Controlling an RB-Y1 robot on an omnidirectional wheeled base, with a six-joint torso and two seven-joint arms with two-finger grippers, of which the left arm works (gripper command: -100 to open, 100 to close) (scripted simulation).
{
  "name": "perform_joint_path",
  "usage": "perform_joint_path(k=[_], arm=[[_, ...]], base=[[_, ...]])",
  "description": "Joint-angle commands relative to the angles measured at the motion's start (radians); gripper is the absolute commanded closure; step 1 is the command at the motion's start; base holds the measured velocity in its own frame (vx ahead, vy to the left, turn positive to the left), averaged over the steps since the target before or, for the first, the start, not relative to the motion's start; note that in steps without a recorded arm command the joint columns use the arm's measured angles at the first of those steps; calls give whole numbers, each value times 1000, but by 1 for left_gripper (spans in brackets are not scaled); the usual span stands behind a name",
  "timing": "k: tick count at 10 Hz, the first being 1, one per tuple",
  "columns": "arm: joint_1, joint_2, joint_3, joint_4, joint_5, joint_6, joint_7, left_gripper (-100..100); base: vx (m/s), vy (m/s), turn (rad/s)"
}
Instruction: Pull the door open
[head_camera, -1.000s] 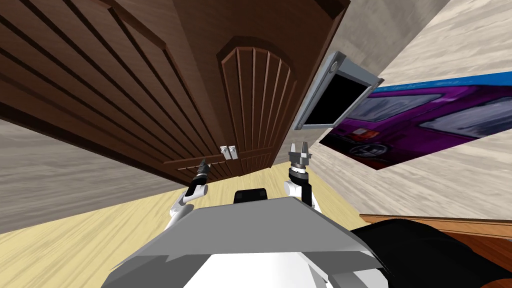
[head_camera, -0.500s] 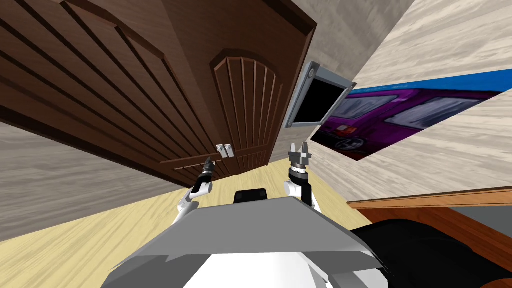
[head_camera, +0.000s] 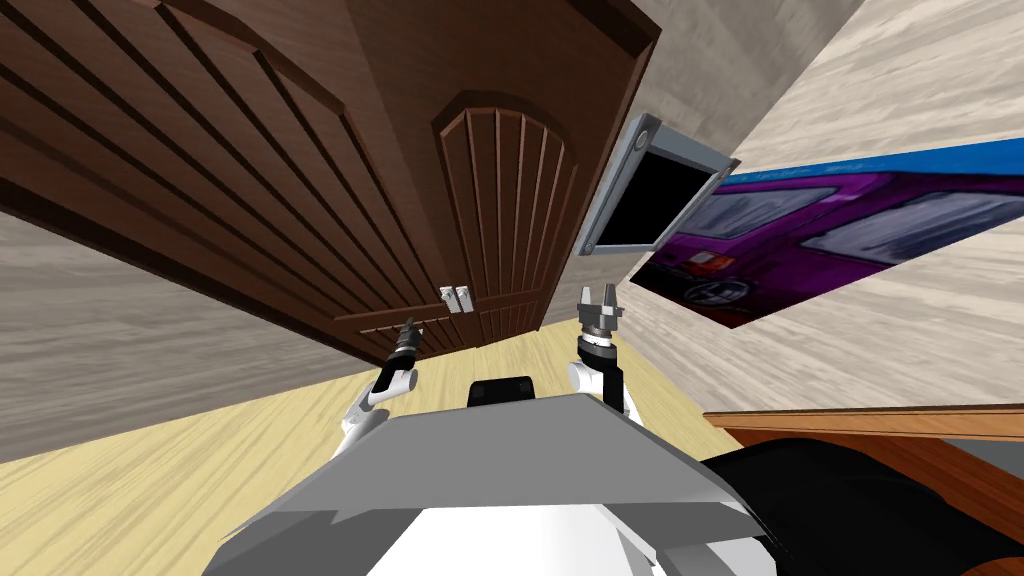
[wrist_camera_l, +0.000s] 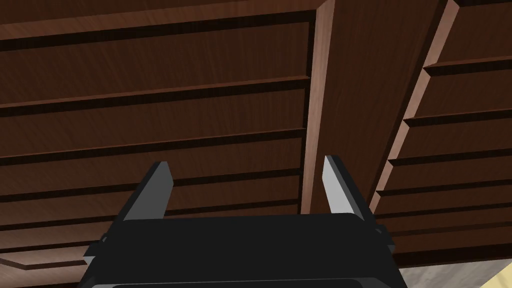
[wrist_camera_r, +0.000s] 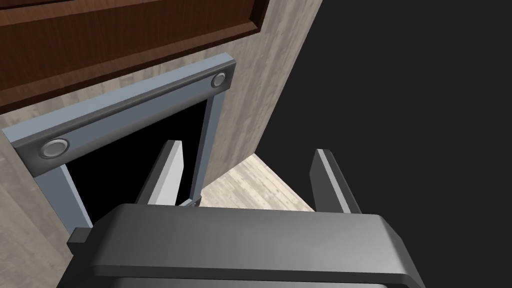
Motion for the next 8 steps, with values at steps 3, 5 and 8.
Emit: perform_joint_path(k=[3, 5, 8], arm=[[13, 22, 46, 36, 5, -9, -4, -100], [3, 21, 53, 45, 5, -11, -8, -100], [-27, 1, 27, 41, 0, -14, -10, -100]], base=[[63, 64, 109], [144, 52, -10], [192, 26, -94]])
